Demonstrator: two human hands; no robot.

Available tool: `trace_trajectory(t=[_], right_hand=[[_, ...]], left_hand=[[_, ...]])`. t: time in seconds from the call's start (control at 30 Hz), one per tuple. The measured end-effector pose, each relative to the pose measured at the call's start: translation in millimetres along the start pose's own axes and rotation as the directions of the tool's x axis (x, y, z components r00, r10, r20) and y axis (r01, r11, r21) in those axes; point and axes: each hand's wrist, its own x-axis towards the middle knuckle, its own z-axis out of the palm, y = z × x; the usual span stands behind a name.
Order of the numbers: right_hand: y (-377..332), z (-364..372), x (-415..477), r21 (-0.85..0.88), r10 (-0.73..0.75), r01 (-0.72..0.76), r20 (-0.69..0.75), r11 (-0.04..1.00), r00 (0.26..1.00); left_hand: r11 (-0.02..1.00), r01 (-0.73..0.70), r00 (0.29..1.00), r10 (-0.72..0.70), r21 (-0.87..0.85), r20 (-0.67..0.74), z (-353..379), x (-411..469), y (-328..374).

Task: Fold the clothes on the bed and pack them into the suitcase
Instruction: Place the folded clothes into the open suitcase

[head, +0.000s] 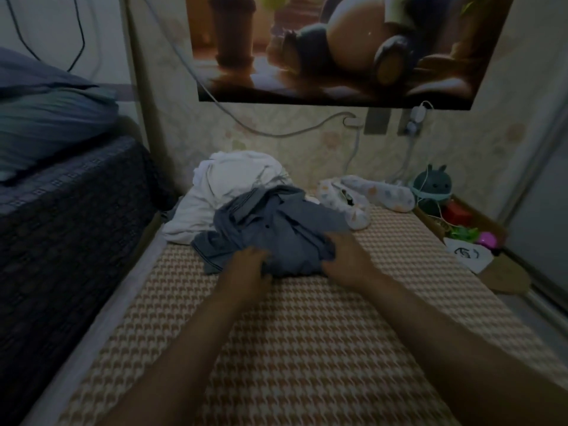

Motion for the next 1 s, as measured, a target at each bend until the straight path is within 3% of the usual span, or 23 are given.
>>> trace_trajectory(t=[0.07, 0.13, 0.27, 0.37, 0.43, 0.53, 0.6, 0.73, 0.8, 0.87, 0.93, 1.0], right_hand=[[25.1, 16.6, -9.7, -0.330, 0.188, -0.155, 0.068, 0.931, 0.980], [36.7, 21.7, -13.5, -0.512, 0.243, -0.173, 0.072, 0.841, 0.967], [49.5, 33.6, 1.6, -0.657, -0.044, 0.023, -0.017, 0.753, 0.999], [54.8, 44.9, 11.9, -0.644, -0.088, 0.058, -0.014, 0.763, 0.996], [50.2, 40.3, 14.8, -0.596, -0.081, 0.026, -0.065, 0.803, 0.995], [34.0, 18.9, 11.1, -0.430, -0.066, -0.014, -0.171, 0.903, 0.983], [19.0, 3.0, 1.8, -0.302, -0.115, 0.061, -0.163, 0.951, 0.980], [-18.7, -24.4, -30.6, -0.128, -0.161, 0.167, 0.056, 0.977, 0.985], [-36.1, -31.9, -49.4, -0.030, -0.144, 0.151, 0.170, 0.988, 0.975], [-41.7, -32.8, -65.4, -0.080, -0.103, 0.128, 0.266, 0.989, 0.958], [-35.6, -29.5, -77.4, -0.126, -0.005, 0.054, 0.361, 0.991, 0.933], [-26.0, -27.2, -84.9, -0.111, 0.008, 0.046, 0.444, 0.993, 0.896]], left_hand=[[0.985, -0.007, 0.999, -0.001, 0.170, 0.046, 16.8, -12.6, 1.0], [0.975, -0.005, 0.999, -0.003, 0.221, 0.034, 25.0, -15.0, 3.6], [0.976, 0.047, 0.999, -0.047, 0.212, -0.006, 29.9, 7.4, -4.8], [0.979, 0.093, 0.996, -0.089, 0.181, -0.032, 23.0, 11.7, -3.9], [0.991, 0.113, 0.993, -0.110, 0.065, -0.040, 12.1, 14.2, -2.6], [0.999, 0.046, 0.998, -0.047, -0.025, -0.032, -21.0, 18.1, -0.4], [0.997, 0.055, 0.998, -0.057, -0.051, -0.029, -45.1, 13.1, 0.7], [0.995, 0.095, 0.964, -0.087, 0.021, -0.252, -82.2, -23.4, 2.0], [0.983, 0.172, 0.963, -0.155, 0.058, -0.220, -90.6, -36.5, -1.9], [0.959, 0.240, 0.970, -0.231, 0.154, -0.073, -86.8, -50.6, -9.3], [0.943, 0.170, 0.985, -0.172, 0.285, -0.021, -75.9, -64.0, -5.5], [0.974, 0.049, 0.998, -0.039, 0.222, -0.049, -65.2, -75.4, 14.5]])
